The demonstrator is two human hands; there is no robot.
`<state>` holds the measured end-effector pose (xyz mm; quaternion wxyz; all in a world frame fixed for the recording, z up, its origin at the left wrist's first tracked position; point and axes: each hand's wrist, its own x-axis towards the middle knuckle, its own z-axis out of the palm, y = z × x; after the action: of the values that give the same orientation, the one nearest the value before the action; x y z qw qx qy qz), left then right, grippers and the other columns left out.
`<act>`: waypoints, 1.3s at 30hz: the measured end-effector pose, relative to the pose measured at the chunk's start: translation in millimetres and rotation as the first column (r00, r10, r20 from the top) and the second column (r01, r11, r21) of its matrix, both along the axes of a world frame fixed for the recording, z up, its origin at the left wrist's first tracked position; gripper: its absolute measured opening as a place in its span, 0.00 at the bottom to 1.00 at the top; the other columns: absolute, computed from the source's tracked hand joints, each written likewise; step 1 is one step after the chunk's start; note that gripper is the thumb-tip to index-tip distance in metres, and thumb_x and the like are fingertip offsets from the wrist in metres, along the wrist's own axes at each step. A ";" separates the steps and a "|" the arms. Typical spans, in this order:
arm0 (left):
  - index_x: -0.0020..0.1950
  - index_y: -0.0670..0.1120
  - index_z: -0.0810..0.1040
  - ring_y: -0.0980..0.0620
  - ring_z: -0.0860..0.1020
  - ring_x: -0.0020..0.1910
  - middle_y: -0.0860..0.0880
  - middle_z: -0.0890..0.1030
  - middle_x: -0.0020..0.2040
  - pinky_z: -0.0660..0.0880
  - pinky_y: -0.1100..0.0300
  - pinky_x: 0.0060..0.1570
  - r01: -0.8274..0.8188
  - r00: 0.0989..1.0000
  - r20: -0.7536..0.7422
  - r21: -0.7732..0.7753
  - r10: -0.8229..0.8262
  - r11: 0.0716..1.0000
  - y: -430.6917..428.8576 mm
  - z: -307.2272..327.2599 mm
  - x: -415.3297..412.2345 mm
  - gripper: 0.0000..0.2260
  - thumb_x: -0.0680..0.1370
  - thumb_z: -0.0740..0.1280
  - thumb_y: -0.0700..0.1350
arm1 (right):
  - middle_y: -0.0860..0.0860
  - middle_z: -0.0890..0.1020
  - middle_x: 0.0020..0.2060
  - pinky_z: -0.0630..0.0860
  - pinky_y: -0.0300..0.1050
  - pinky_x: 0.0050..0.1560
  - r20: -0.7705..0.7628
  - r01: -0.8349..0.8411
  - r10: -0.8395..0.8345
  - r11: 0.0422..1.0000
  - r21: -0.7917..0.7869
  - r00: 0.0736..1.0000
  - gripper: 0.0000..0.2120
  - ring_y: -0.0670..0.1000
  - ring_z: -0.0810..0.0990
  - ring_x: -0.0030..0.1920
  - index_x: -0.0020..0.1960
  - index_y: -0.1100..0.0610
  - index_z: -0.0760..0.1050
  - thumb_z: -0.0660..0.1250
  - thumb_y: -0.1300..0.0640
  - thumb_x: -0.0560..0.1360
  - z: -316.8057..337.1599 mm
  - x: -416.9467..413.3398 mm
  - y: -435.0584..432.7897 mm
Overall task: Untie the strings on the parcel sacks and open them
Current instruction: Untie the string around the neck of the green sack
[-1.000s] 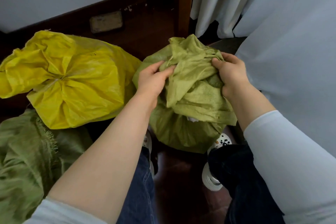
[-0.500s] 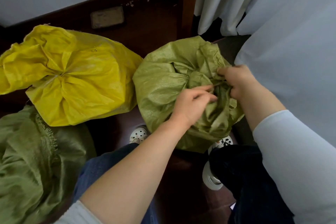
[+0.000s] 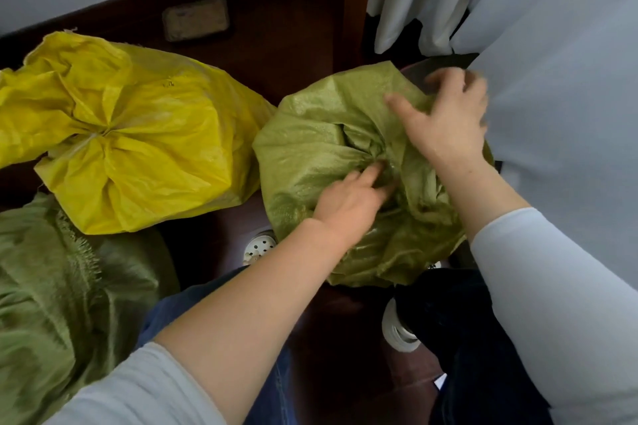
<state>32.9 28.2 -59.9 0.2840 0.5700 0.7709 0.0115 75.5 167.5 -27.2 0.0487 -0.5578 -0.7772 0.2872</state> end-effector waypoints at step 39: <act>0.73 0.66 0.52 0.47 0.46 0.76 0.50 0.45 0.78 0.49 0.46 0.72 -0.648 0.556 0.638 -0.068 0.532 0.759 1.3 25.7 -35.8 0.34 0.71 0.65 0.64 | 0.52 0.77 0.56 0.76 0.55 0.57 -0.113 0.068 -0.269 0.581 -0.811 0.956 0.22 0.55 0.76 0.56 0.65 0.59 0.68 0.68 0.62 0.73 -2.5 -5.9 -6.7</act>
<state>-2.8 29.5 -34.1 0.4499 0.2622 0.7735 0.3614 69.6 160.9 -29.7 -0.0920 -0.5558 -0.4980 0.6593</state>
